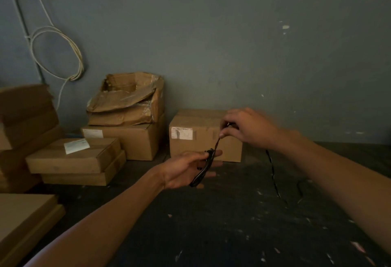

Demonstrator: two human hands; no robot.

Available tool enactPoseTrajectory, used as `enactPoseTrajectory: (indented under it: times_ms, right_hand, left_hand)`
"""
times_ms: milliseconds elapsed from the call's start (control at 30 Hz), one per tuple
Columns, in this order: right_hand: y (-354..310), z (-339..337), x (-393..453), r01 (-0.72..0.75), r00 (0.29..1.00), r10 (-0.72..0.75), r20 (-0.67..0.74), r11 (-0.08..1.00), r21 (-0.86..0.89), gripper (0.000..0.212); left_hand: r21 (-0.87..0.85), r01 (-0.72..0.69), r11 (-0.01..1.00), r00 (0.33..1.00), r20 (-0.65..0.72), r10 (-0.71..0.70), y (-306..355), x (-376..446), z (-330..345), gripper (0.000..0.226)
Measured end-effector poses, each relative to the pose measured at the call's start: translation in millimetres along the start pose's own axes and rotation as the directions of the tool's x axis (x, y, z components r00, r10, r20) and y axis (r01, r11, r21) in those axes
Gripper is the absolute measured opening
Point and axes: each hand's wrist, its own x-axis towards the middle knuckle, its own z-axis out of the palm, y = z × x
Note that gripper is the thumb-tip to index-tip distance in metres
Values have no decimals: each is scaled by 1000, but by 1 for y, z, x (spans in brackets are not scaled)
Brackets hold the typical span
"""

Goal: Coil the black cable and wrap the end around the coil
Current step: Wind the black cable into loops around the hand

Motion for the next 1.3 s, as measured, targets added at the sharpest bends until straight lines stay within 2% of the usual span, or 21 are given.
enactPoseTrajectory:
  times_ms: [133,300,467,567,700,800,833,900,1000,1133,1300]
  right_hand:
    - [14,-6,0,-7,999,6,-47,999,-39,19]
    - [24,0,-1,-35,999,37,-22,997,75,13]
    - [37,16,-9,-97,995,101,-6,976,194,22]
    - [47,40,-17,-153,988,156,18,932,330,21]
    - [37,81,-37,-183,978,207,20,811,556,24]
    - [9,111,-52,-364,919,355,173,593,718,25]
    - [-1,118,-55,-400,904,360,230,522,753,25]
    - [-20,122,-57,-442,890,326,317,452,775,25]
    - [-38,115,-56,-438,898,270,348,472,765,27]
    - [-51,101,-52,-357,933,208,293,629,691,28]
    - [-57,82,-48,-297,946,154,285,765,571,23]
  left_hand:
    - [8,22,1000,996,88,-23,-10,-3,-1,40]
    - [2,-1,1000,979,204,0,1,-5,11,43]
    - [-109,-52,993,967,241,77,12,-7,16,48]
    - [-178,-94,979,954,266,140,20,-7,18,48]
    - [-313,-201,928,909,292,296,35,-5,21,46]
    - [-417,-273,867,894,224,389,48,-3,19,44]
    - [-438,-293,850,891,196,409,51,-2,18,44]
    - [-451,-336,827,890,136,435,56,-1,16,43]
    - [-438,-382,814,894,47,445,61,0,13,42]
    - [-406,-436,803,892,-74,446,64,2,3,40]
    - [-379,-460,803,888,-207,411,56,6,-8,38]
